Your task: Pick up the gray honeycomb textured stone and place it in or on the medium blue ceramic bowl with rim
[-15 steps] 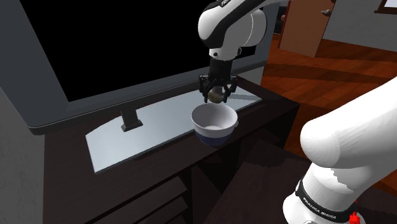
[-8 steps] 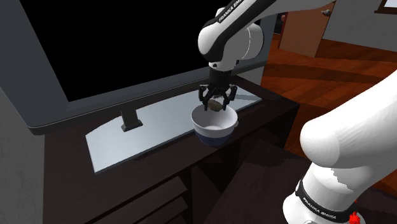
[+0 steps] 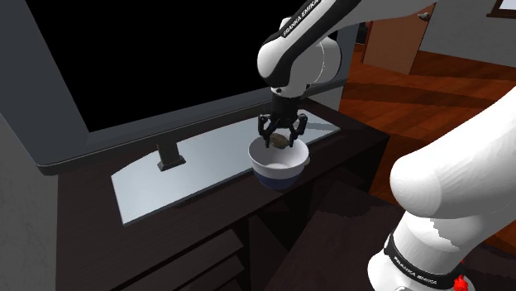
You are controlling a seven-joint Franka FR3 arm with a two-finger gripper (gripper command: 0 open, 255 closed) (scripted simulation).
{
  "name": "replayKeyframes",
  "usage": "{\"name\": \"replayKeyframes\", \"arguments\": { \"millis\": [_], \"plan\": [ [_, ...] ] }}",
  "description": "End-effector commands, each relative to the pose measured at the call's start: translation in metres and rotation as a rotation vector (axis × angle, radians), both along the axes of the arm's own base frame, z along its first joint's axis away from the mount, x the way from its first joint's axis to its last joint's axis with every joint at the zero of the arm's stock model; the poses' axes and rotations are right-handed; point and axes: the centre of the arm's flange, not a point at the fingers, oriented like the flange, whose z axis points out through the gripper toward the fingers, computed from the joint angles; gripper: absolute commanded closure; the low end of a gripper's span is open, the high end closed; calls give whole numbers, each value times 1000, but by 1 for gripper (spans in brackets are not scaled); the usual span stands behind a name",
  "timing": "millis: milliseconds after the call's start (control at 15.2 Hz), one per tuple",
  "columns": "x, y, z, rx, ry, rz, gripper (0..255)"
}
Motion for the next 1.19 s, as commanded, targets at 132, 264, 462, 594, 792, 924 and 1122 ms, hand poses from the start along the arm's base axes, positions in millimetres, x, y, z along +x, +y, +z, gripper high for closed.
{"name": "replayKeyframes", "arguments": {
  "millis": [132, 264, 462, 594, 792, 924, 1122],
  "plan": [
    [0, 0, 0, 0, 0, 0, 0],
    [0, 0, 0, 0, 0, 0, 0],
    [0, -1, 13, 0, 0, 0, 0],
    [-2, -3, 39, 0, 0, 0, 0],
    [-2, -4, 50, 0, 0, 0, 0],
    [-2, -4, 50, 0, 0, 0, 0],
    [-2, -4, 50, 0, 0, 0, 0]
  ]
}}
